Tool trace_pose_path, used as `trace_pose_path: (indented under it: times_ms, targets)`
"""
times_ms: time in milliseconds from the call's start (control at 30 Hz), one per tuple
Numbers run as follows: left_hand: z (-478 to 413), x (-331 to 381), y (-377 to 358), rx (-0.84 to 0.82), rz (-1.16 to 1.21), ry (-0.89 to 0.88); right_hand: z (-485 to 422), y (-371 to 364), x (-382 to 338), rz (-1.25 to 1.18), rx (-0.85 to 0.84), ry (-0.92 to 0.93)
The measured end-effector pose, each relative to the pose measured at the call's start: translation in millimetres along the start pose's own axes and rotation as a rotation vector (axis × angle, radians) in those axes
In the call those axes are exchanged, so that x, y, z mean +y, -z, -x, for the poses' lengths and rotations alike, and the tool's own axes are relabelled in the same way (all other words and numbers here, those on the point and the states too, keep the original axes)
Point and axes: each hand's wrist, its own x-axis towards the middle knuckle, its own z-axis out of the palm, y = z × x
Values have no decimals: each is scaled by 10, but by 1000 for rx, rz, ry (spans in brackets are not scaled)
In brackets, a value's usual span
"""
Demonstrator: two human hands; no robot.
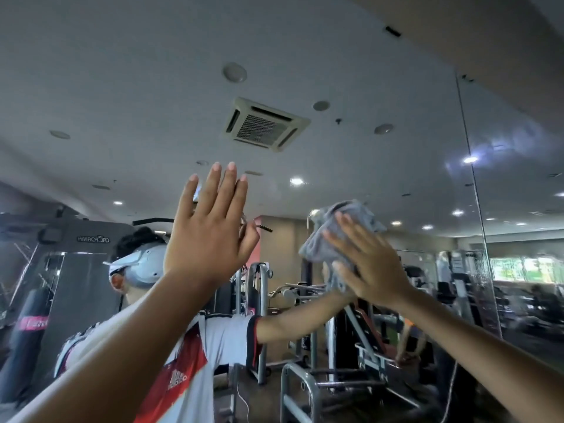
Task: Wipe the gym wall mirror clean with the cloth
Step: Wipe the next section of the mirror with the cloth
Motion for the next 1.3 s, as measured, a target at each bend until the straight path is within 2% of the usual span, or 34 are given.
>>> trace_pose_path:
  times_ms: [100, 233, 333, 467, 533, 600, 733, 800, 867, 933, 1033, 1100, 1167, 1300]
  targets:
    - [105, 46, 16, 0, 0, 2, -207, -21, 123, -56, 2, -300]
    - [108, 47, 24, -14, -6, -2, -679, -135, -327, -70, 129, -477]
    - [124, 44, 21, -27, 0, 3, -645, -168, -695, -93, 157, -386]
    - [339, 89, 46, -48, 18, 3, 70, -178, -919, -64, 41, -73]
    - [543, 125, 75, -49, 16, -24, 423, -154, -827, -18, 17, -5]
    - [705, 154, 103, -47, 16, -35, 501, -151, -652, -15, 42, -129]
    - [765, 192, 106, -41, 5, -26, -88, -170, -512, -35, 123, -581]
    - [782, 202, 98, -37, 7, -16, -386, -161, -634, -50, 144, -663]
    - [828, 216, 98, -21, 15, -2, -464, -167, -825, -42, 158, -589]
    - [866, 226, 102, -9, 29, -2, -303, -176, -1060, -52, 121, -414]
    - [953, 198, 112, -14, 50, -15, 285, -143, -1286, -29, 14, -126]
    - [1107, 188, 132, -35, 41, -29, 734, -98, -1240, 1, -8, -35]
    - [1266, 196, 150, -59, 26, -53, 990, -90, -1092, 1, 8, -152]
    - [1369, 229, 151, -80, -9, -47, 645, -161, -932, 6, 63, -619]
